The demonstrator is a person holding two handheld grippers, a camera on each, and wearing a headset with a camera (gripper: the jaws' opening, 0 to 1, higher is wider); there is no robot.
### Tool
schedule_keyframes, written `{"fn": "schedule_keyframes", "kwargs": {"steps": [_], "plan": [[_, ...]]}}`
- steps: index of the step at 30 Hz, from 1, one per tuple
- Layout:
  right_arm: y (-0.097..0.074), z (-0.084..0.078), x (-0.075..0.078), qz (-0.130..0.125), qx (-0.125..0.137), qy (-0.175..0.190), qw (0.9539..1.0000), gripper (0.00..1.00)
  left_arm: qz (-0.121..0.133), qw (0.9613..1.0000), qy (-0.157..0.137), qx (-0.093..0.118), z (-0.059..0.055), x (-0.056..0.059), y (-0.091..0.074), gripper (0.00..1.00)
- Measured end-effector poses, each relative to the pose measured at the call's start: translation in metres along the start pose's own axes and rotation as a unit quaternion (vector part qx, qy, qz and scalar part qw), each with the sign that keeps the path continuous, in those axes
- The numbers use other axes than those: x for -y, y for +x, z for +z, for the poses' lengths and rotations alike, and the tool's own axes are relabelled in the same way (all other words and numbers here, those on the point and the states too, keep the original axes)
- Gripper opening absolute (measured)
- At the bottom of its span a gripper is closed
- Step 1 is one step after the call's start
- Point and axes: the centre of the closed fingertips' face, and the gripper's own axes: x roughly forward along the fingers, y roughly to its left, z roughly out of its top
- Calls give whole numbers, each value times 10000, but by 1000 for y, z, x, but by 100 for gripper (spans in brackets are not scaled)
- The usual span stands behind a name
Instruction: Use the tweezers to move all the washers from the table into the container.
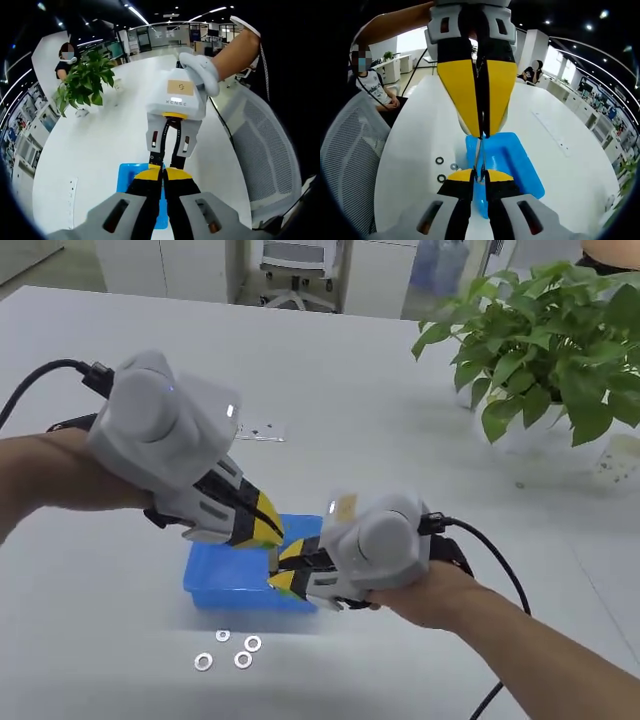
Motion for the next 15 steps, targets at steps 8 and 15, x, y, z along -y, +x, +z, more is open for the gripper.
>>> {"fn": "schedule_keyframes", "kwargs": {"steps": [8,15], "plan": [[8,-5,11,-17,8,93,10000,11,36,10000,-5,-51,-6,-11,6,5],[18,-14,17,-19,-59,163,9998,11,57,9999,-75,-111,-15,-18,16,5]]}}
